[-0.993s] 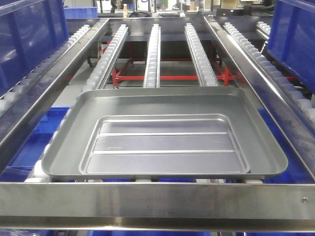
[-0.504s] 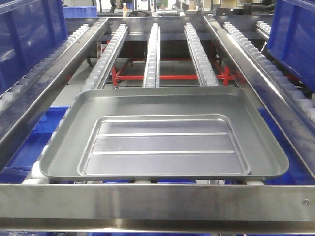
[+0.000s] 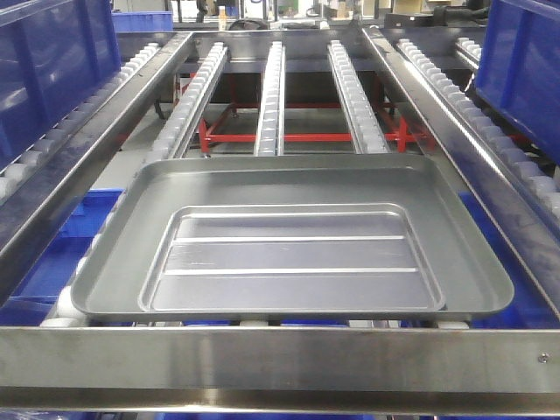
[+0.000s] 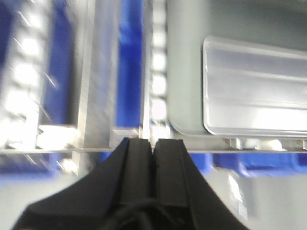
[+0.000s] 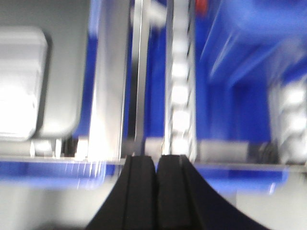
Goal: Grab silver tray and place in blue box
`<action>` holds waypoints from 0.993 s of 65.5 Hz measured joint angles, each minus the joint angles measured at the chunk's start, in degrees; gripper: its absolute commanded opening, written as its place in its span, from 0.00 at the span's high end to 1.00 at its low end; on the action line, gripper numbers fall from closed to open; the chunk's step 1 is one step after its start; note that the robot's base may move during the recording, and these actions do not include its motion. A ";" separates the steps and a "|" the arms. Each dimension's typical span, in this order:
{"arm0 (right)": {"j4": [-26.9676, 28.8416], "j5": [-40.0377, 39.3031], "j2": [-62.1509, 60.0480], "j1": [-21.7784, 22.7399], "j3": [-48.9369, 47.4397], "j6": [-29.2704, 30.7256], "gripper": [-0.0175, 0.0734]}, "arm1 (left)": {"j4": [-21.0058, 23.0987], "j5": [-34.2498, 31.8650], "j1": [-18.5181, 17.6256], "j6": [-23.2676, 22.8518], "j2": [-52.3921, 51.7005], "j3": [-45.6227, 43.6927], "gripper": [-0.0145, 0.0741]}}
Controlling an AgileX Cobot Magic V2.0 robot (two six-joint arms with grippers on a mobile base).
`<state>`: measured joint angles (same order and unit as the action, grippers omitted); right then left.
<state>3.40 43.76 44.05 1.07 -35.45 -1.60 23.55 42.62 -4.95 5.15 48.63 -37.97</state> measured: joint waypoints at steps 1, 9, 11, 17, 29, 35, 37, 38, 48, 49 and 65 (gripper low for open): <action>0.34 0.00 0.76 0.00 0.00 0.00 0.75 | 0.36 -0.45 0.00 0.00 1.01 0.00 0.92; 4.56 0.00 8.63 -1.17 -0.24 0.00 0.74 | 3.51 -3.78 0.00 0.15 11.04 -0.91 0.92; 4.95 0.00 9.81 -1.94 -0.70 -0.11 0.74 | 3.82 -4.02 -0.63 0.21 12.88 -1.36 0.92; 5.37 -1.44 15.19 -6.31 -1.95 -2.55 0.74 | 3.58 -6.28 -5.55 0.60 17.67 -3.02 0.94; -2.38 -6.50 24.69 -15.42 -5.17 -16.30 0.74 | -3.48 -12.69 -17.72 -10.28 25.73 -6.80 0.94; -9.07 -6.65 30.33 -19.72 -8.44 -25.00 0.74 | -10.08 -13.11 -21.58 -19.16 30.69 -9.84 0.94; -11.14 -6.65 31.86 -20.82 -9.59 -27.48 0.74 | -12.89 -13.11 -22.47 -21.81 32.24 -11.17 0.94; -11.79 -6.65 32.98 -21.83 -10.53 -28.61 0.74 | -13.96 -13.11 -23.08 -23.77 33.40 -11.72 0.94; -13.64 -7.76 40.68 -24.56 -17.45 -31.72 0.74 | -23.13 -12.77 -26.11 -36.35 40.71 -17.21 0.94; -13.50 -7.76 41.37 -24.74 -17.98 -31.86 0.74 | -23.55 -12.77 -26.43 -37.14 41.28 -17.62 0.94; -12.33 -7.00 48.92 -26.21 -24.04 -32.07 0.74 | -31.09 -9.02 -29.92 -42.72 49.38 -24.82 0.94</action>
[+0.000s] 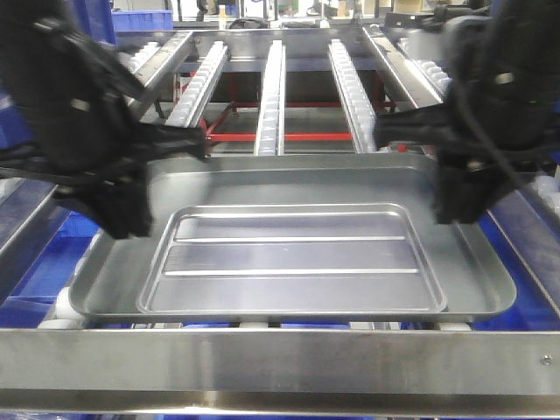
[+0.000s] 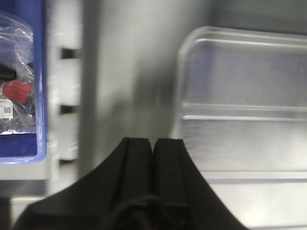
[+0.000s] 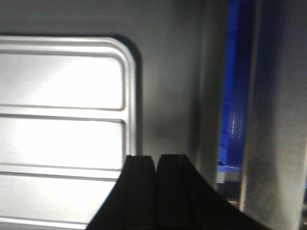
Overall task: Grab silver tray and place in blue box
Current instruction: 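Lower both grippers, open, onto opposite short edges of the silver tray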
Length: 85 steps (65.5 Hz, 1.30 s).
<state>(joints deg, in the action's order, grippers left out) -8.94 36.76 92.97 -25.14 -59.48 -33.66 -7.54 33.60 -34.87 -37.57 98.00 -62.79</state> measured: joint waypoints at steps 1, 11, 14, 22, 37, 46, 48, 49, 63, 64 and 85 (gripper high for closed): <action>0.03 0.00 0.33 -0.21 -0.10 0.00 0.74 | 0.00 0.30 -0.09 0.02 0.32 -0.36 0.94; 0.28 -0.11 1.84 -1.64 -0.21 0.15 0.74 | 1.02 1.44 -0.47 -0.12 2.12 -1.99 0.94; 0.31 -0.19 2.59 -1.84 -0.21 0.15 0.74 | 1.16 2.04 -0.47 -0.12 2.12 -2.12 0.94; 0.31 -0.19 3.60 -1.89 -0.21 0.15 0.74 | 1.26 2.91 -0.47 -0.12 2.12 -2.21 0.94; 0.31 -0.34 3.58 -1.89 -0.21 0.15 0.47 | 1.50 3.60 -0.47 0.77 2.12 -2.21 0.94; 0.31 -0.34 3.85 -1.89 -0.21 0.15 0.37 | 1.50 3.15 -0.47 1.24 2.12 -2.21 0.81; 0.31 -0.34 3.98 -1.89 -0.21 0.15 0.37 | 1.50 3.15 -0.47 1.27 2.12 -2.21 0.76; 0.31 -0.34 3.98 -1.89 -0.21 0.15 0.37 | 1.50 3.15 -0.47 1.27 2.12 -2.21 0.73; 0.31 -0.45 4.11 -1.89 -0.21 0.15 0.37 | 1.75 3.15 -0.47 1.27 2.12 -2.21 0.61; 0.31 -0.45 4.11 -1.89 -0.21 0.15 0.37 | 1.79 3.15 -0.47 1.27 2.12 -2.21 0.61; 0.31 -1.58 4.11 -1.89 -0.23 0.15 0.37 | 2.70 3.15 -0.70 1.27 2.12 -1.84 0.64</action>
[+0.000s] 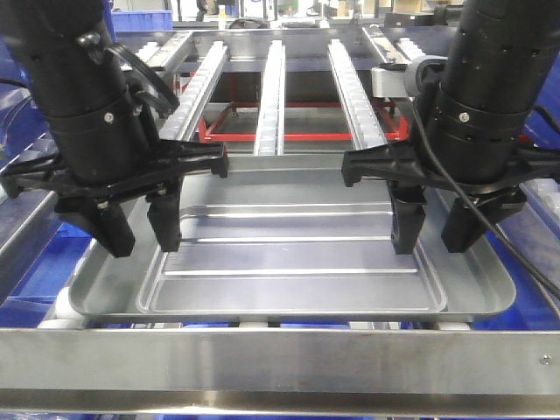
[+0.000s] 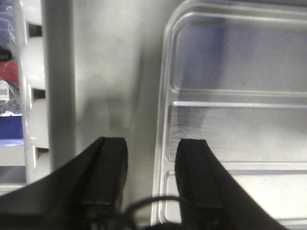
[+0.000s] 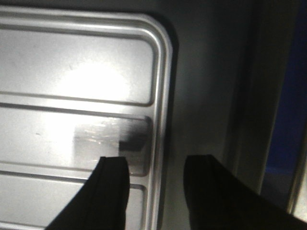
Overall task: Grab silver tray and place in blue box
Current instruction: 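Lower both grippers, open, onto opposite short edges of the silver tray, then close both grippers on the tray's opposite rims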
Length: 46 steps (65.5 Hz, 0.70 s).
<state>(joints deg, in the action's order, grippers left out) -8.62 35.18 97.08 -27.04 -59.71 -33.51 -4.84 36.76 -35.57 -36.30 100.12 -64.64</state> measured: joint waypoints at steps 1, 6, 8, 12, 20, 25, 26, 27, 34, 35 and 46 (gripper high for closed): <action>0.00 -0.10 0.00 0.00 0.00 0.00 0.37 | 0.00 0.00 0.00 0.00 0.00 0.00 0.64; 0.00 -0.41 0.22 0.00 -0.11 0.00 0.37 | 0.00 0.00 0.00 0.00 0.04 0.00 0.64; 0.00 -0.52 0.35 0.00 -0.11 0.00 0.37 | 0.00 0.00 0.00 0.00 0.14 0.00 0.64; 0.00 -0.75 0.82 0.00 -0.11 0.00 0.37 | 0.00 -0.24 0.00 0.00 0.40 0.00 0.64; 0.58 -0.98 2.54 0.00 -0.11 -0.11 0.37 | 0.00 -1.03 0.00 0.00 1.87 0.00 0.64; 1.12 -0.98 3.33 0.00 -0.11 -0.11 0.37 | 0.00 -0.90 0.00 0.00 2.81 0.00 0.64; 1.23 -0.98 3.27 0.00 -0.25 -0.21 0.37 | 0.00 -0.90 0.00 0.00 2.89 0.00 0.64; 1.23 -0.98 3.27 0.00 -0.35 -0.21 0.37 | -0.13 -0.90 0.00 0.10 2.95 0.00 0.64; 1.34 -0.98 3.49 0.00 -0.38 -0.21 0.37 | -0.26 -0.81 0.00 0.10 3.09 -0.11 0.64; 1.34 -0.98 3.49 0.00 -0.38 -0.21 0.37 | -0.26 -0.81 0.00 0.10 3.09 -0.11 0.64; 1.43 -0.98 3.49 0.00 -0.38 -0.21 0.37 | -0.39 -0.81 0.00 0.10 3.17 -0.11 0.64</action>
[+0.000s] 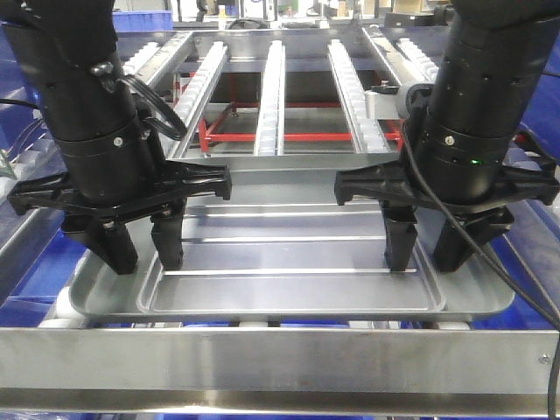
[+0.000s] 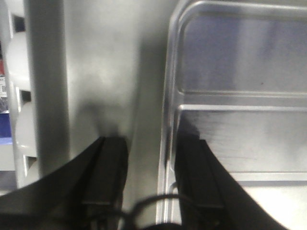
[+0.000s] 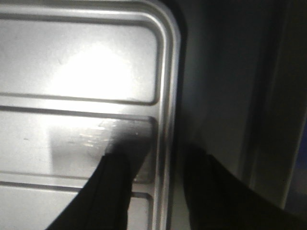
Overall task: Grab silver tray and place in blue box
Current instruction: 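Close both grippers on the tray's opposite rims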
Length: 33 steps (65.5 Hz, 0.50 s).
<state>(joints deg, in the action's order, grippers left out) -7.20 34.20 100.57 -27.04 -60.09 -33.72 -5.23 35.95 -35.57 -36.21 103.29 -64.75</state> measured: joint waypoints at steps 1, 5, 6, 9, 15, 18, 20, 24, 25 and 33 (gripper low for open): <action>0.00 0.00 0.00 0.00 0.00 0.00 0.37 | -0.09 0.00 0.00 0.00 0.00 0.00 0.64; 0.00 0.00 0.00 0.00 0.00 0.00 0.37 | -0.09 0.00 0.00 0.00 0.00 0.00 0.64; 0.00 0.00 0.00 0.00 0.00 0.00 0.37 | -0.09 0.00 0.00 0.00 0.00 0.00 0.64; 0.00 0.00 0.00 0.00 0.00 0.00 0.37 | -0.09 0.00 0.00 0.00 0.00 0.00 0.64; 0.00 0.00 0.00 0.00 0.00 0.00 0.39 | -0.09 0.00 0.00 0.00 0.00 0.00 0.64; 0.00 -0.11 0.00 0.00 0.00 0.00 0.41 | -0.09 0.00 0.00 0.00 0.00 0.00 0.64; 0.00 -0.11 0.00 0.00 0.00 0.00 0.42 | -0.09 0.00 0.00 0.00 0.00 0.00 0.64; 0.03 -0.37 0.00 0.00 0.00 0.00 0.45 | -0.09 0.00 0.00 0.00 0.00 0.00 0.64; 0.13 -0.46 0.00 0.00 0.00 0.00 0.46 | -0.13 0.00 0.00 0.00 0.00 0.00 0.64; 0.13 -1.05 0.00 0.00 0.00 0.00 0.47 | -0.22 0.00 0.00 0.00 0.00 0.00 0.64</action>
<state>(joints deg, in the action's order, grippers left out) -7.07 33.15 100.57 -27.04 -60.09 -33.72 -5.44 35.95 -35.57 -36.21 103.29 -64.75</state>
